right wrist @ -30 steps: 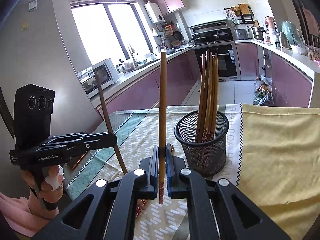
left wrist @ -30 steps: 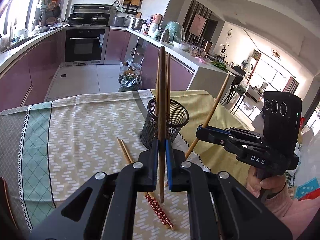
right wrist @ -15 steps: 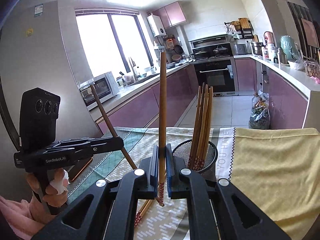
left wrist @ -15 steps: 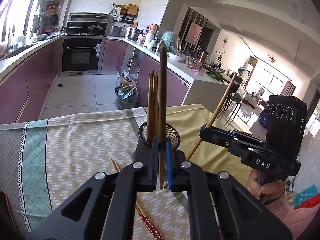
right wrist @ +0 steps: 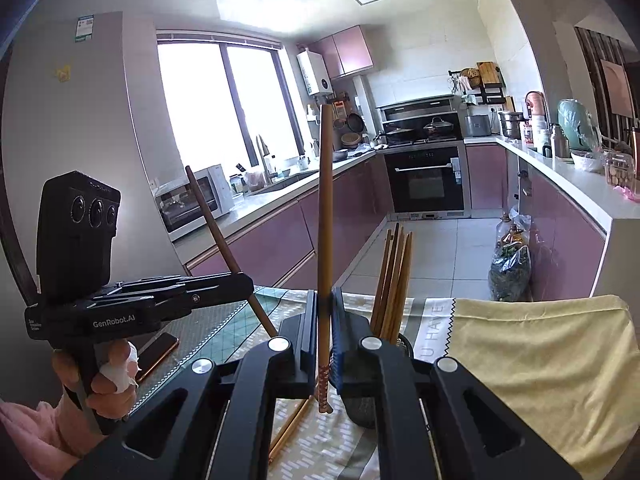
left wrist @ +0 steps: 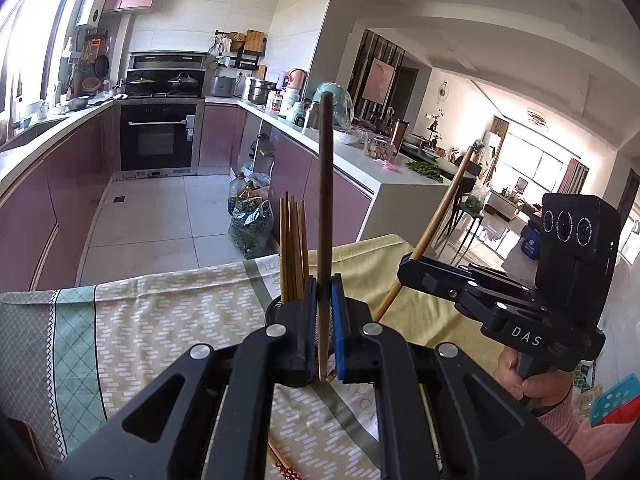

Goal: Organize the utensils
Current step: 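Lower the chopstick into the mesh holder with the right gripper, then open the right gripper and move it back to the remaining chopsticks, then close the right gripper on one of the remaining chopsticks, then lift the chopstick upright with the right gripper toward the holder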

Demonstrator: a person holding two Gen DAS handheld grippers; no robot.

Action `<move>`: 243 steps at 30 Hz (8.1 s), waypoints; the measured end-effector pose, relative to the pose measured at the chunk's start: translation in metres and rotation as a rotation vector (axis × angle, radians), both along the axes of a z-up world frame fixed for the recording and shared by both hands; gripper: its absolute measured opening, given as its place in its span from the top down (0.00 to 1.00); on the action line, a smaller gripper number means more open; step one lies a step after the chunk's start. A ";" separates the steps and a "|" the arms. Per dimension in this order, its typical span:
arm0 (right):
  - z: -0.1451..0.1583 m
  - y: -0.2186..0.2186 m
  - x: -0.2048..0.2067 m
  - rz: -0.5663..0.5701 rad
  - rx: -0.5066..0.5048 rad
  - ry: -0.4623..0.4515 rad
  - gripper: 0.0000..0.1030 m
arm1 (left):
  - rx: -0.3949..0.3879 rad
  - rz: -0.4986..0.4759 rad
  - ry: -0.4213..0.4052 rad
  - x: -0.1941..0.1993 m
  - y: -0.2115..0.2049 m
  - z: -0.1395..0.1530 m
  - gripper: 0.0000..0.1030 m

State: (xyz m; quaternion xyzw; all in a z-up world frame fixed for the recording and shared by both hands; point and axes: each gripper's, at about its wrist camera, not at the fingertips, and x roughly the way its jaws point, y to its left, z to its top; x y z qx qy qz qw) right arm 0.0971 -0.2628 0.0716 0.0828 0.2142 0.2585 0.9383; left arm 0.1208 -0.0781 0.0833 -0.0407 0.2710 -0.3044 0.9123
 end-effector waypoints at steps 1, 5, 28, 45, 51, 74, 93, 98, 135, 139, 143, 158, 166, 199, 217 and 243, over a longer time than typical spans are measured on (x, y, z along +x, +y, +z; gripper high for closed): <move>0.001 0.000 0.001 -0.002 -0.002 -0.005 0.94 | 0.001 -0.001 -0.005 0.000 -0.001 0.002 0.93; 0.006 0.000 0.004 -0.006 -0.012 -0.017 0.94 | 0.009 0.005 -0.022 0.002 -0.005 0.008 0.93; 0.002 0.005 0.018 -0.057 -0.035 -0.015 0.94 | 0.023 0.062 -0.058 0.021 -0.016 0.024 0.93; -0.029 0.016 0.048 -0.042 -0.101 0.133 0.94 | 0.210 -0.007 0.084 0.044 -0.043 -0.023 0.93; -0.046 0.021 0.062 -0.045 -0.121 0.202 0.94 | 0.235 -0.014 0.141 0.061 -0.048 -0.040 0.92; -0.062 0.003 0.050 -0.056 -0.073 0.217 0.78 | 0.158 0.104 0.187 0.065 -0.006 -0.092 0.69; -0.117 0.064 -0.004 0.168 -0.143 0.329 0.64 | 0.264 0.209 0.233 0.003 0.047 -0.161 0.55; -0.138 0.079 -0.004 0.161 -0.176 0.378 0.64 | 0.264 0.227 0.266 -0.003 0.054 -0.176 0.55; -0.155 0.098 -0.002 0.109 -0.312 0.446 0.66 | 0.276 0.132 0.283 -0.006 0.033 -0.190 0.49; -0.155 0.093 -0.001 0.098 -0.308 0.455 0.66 | 0.279 0.098 0.291 -0.005 0.022 -0.195 0.49; -0.156 0.091 -0.002 0.089 -0.303 0.458 0.67 | 0.310 0.086 0.289 -0.007 0.011 -0.200 0.56; -0.157 0.110 0.011 0.076 -0.369 0.419 0.75 | 0.317 0.130 0.308 -0.010 0.015 -0.201 0.82; -0.158 0.113 0.020 0.069 -0.381 0.408 0.83 | 0.334 0.139 0.303 0.004 0.012 -0.197 0.75; -0.155 0.087 0.020 0.050 -0.234 0.438 0.94 | 0.305 0.195 0.314 0.024 0.005 -0.197 0.93; -0.124 0.070 -0.005 0.087 -0.157 0.362 0.94 | 0.246 0.189 0.270 0.003 0.026 -0.168 0.93; -0.092 0.062 -0.019 0.091 -0.089 0.262 0.94 | 0.132 0.140 0.220 -0.028 0.053 -0.115 0.93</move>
